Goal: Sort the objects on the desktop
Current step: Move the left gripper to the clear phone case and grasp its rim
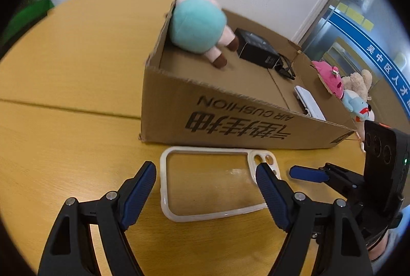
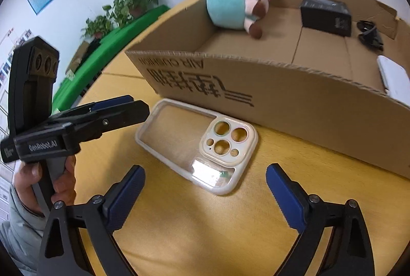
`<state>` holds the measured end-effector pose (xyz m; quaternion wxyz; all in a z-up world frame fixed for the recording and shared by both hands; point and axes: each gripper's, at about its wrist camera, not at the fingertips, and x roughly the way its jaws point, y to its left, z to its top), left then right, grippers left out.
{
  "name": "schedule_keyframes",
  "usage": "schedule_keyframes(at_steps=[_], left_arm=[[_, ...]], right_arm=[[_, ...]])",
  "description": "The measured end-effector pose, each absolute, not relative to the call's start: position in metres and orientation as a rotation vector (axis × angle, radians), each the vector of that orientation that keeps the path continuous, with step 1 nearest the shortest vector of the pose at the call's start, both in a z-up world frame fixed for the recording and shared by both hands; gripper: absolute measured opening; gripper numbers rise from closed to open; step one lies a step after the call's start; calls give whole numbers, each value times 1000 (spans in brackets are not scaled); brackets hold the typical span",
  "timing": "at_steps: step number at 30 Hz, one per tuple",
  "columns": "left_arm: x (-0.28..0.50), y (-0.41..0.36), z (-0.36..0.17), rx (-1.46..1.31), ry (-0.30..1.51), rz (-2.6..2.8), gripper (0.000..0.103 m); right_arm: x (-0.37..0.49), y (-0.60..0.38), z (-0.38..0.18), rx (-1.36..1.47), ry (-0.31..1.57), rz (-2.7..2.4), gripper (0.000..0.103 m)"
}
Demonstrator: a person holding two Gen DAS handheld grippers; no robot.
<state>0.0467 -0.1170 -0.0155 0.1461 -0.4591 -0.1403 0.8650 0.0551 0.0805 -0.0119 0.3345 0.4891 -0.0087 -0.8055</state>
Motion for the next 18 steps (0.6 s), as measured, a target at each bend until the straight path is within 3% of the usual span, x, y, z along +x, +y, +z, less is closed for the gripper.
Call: schedule_keyframes(at_steps=[8, 12, 18], left_arm=[[35, -111, -23, -1335, -448, 2412, 79], [34, -109, -24, -1329, -515, 2320, 78], [39, -117, -15, -1387, -394, 2511, 78]], right_arm=[[39, 62, -21, 1287, 8, -2050, 99], [38, 69, -17, 1249, -76, -2014, 97], [47, 70, -10, 1221, 19, -2052, 98]])
